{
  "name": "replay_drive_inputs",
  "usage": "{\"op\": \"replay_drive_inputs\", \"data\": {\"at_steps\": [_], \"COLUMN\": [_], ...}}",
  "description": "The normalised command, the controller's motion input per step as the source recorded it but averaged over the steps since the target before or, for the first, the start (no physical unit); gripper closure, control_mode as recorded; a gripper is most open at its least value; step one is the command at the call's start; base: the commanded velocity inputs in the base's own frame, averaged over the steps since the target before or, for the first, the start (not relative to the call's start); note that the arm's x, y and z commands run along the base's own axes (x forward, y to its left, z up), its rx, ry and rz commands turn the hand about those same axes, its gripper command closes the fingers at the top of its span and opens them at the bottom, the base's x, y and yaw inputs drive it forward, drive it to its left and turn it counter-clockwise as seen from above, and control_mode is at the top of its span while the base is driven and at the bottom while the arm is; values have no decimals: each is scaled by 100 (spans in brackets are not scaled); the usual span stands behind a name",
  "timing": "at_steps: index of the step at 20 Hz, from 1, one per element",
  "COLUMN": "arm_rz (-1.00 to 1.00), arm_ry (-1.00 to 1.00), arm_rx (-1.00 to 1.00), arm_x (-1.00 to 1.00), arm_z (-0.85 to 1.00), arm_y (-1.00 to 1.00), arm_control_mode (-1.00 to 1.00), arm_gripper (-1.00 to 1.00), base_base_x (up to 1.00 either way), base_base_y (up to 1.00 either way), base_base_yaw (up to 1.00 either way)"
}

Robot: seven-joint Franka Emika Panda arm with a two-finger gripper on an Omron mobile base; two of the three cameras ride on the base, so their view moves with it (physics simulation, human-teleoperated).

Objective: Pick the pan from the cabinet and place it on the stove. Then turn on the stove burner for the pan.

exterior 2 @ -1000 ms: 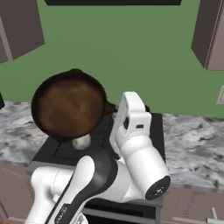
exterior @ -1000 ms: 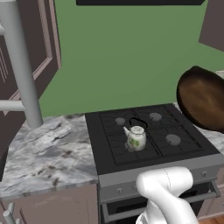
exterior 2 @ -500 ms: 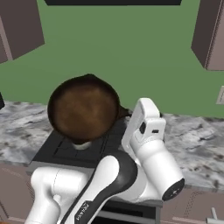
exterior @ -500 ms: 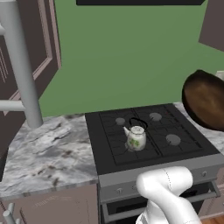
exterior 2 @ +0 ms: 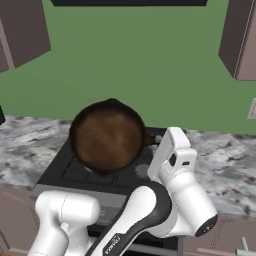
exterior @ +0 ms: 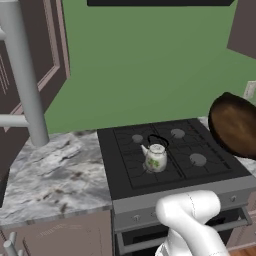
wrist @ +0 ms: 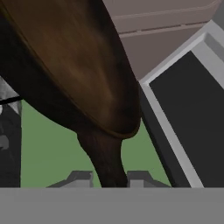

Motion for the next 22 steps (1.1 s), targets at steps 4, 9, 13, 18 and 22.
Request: {"op": "replay_drive_inputs", "data": {"at_steps": [4,9,13,18,22], "arm_rz": [0,0,-6,-6,-6], "arm_ry": [0,0,1,1,8], "arm_rx": [-6,-7,-3,-1,-3], "arm_x": [19,12,22,34,40], "arm_z": [-57,-37,-31,-35,-30], "arm_y": [-22,-23,-6,0,0], "arm_control_mode": [-100,-100,-100,-100,-100], "arm_gripper": [100,100,100,100,100], "base_base_x": [0,0,0,0,0], "base_base_y": [0,0,0,0,0], "base_base_yaw": [0,0,0,0,0]}}
